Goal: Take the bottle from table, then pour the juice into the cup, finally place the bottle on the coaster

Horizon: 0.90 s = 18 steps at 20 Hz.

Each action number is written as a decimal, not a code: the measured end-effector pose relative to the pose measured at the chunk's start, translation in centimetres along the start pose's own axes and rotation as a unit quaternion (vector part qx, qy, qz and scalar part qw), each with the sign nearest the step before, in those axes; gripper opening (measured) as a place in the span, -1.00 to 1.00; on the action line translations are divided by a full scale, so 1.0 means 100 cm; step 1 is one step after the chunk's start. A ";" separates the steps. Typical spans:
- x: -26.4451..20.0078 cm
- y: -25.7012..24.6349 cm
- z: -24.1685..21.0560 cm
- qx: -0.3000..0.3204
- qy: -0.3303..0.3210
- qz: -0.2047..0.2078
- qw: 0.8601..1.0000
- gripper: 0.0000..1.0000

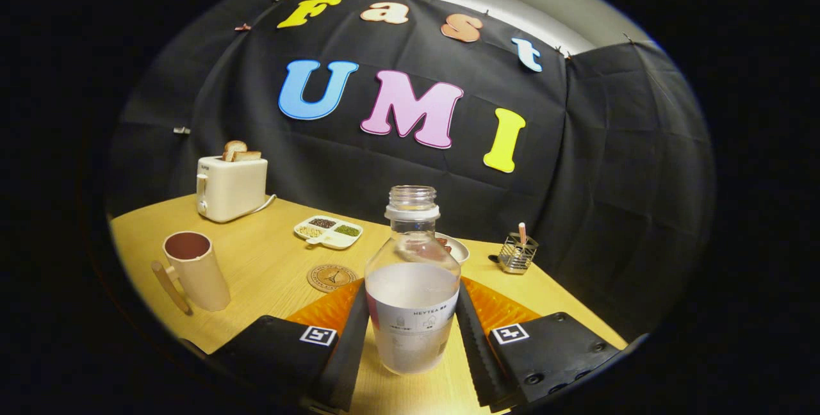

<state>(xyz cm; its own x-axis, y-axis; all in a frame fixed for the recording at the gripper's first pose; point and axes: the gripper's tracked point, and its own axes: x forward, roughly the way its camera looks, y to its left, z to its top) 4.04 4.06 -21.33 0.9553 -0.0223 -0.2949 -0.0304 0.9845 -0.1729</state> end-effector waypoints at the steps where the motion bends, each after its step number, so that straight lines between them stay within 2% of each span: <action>1: -0.003 0.000 0.013 -0.031 0.002 0.000 1.000 0.45; 5: -0.016 0.023 0.051 -0.133 -0.020 0.028 0.990 0.44; 9: -0.022 0.038 0.065 -0.222 -0.020 0.018 0.975 0.44; 13: -0.025 0.057 0.079 -0.317 -0.042 0.017 0.947 0.43; 15: -0.020 0.072 0.079 -0.353 -0.046 0.034 0.934 0.43; 18: -0.014 0.081 0.073 -0.381 -0.035 0.043 0.923 0.43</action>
<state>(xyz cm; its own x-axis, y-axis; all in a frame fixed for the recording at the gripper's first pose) 4.63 13.38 -15.46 0.9553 0.0885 -0.2820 -0.2803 0.5736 -0.7697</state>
